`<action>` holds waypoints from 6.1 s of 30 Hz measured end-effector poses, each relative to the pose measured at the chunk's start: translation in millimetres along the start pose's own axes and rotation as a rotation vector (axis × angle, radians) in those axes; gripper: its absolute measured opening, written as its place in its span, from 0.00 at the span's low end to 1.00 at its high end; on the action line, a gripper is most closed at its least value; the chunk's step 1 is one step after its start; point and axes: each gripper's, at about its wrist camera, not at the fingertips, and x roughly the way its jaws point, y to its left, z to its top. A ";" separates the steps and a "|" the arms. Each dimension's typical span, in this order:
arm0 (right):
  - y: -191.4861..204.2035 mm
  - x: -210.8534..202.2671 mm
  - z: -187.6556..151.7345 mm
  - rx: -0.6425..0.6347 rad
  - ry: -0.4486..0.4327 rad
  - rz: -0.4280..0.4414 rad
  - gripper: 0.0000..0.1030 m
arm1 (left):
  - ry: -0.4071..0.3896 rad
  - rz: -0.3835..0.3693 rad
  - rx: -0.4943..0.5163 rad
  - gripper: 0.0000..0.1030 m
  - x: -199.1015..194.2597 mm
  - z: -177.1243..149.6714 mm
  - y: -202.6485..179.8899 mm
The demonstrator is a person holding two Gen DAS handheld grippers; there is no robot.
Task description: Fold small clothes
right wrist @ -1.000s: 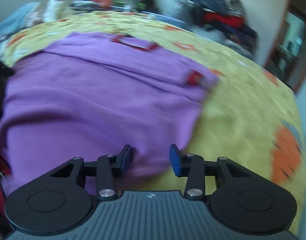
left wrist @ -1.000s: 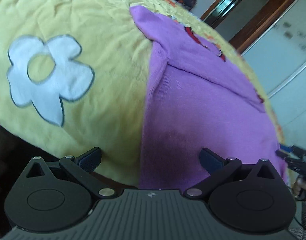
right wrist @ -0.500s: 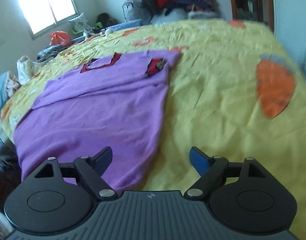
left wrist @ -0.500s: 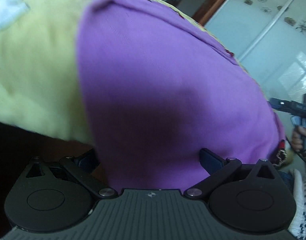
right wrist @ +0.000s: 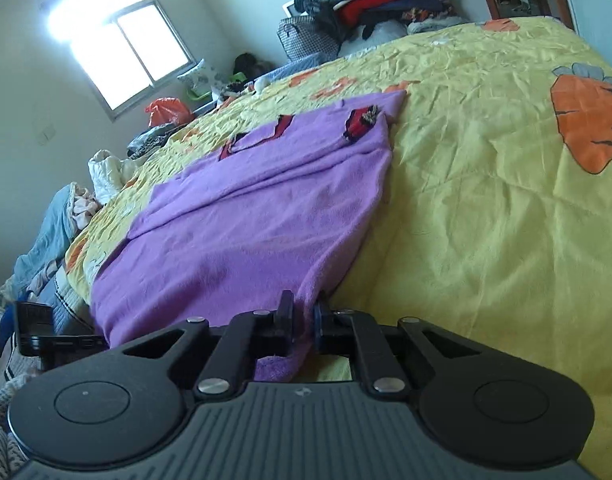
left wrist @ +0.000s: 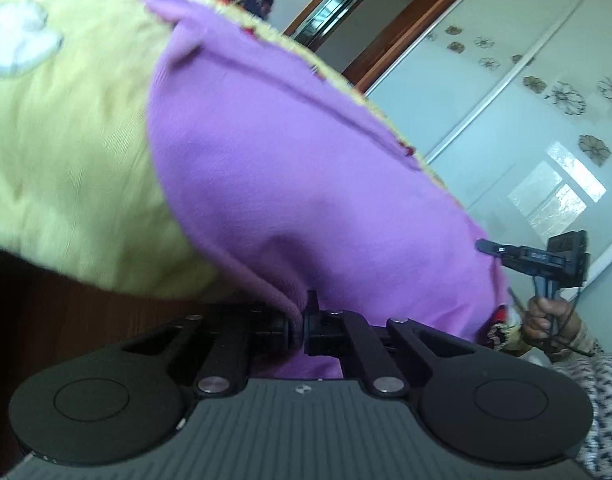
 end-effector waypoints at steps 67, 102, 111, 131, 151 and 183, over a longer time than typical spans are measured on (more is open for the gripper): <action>-19.9 31.7 46.7 0.158 0.022 -0.110 1.00 | -0.175 -0.063 -0.165 0.05 -16.3 121.3 8.5; -17.3 29.9 77.7 0.268 -0.198 0.249 0.03 | -0.301 -0.142 -0.239 0.05 -20.9 139.5 -3.4; -60.6 71.7 104.4 0.150 -0.060 0.001 0.06 | -0.212 0.062 -0.313 0.05 0.8 146.4 45.7; 98.3 42.5 13.8 -0.507 -0.048 -0.256 1.00 | 0.006 -0.033 -0.103 0.04 1.9 74.5 -8.6; 4.0 -21.7 -7.9 -0.009 -0.049 -0.193 0.79 | -0.006 -0.122 -0.218 0.04 -19.7 44.5 8.4; 4.3 -92.3 -16.3 0.174 -0.307 0.123 0.00 | -0.041 -0.260 -0.118 0.03 -79.0 21.4 -70.2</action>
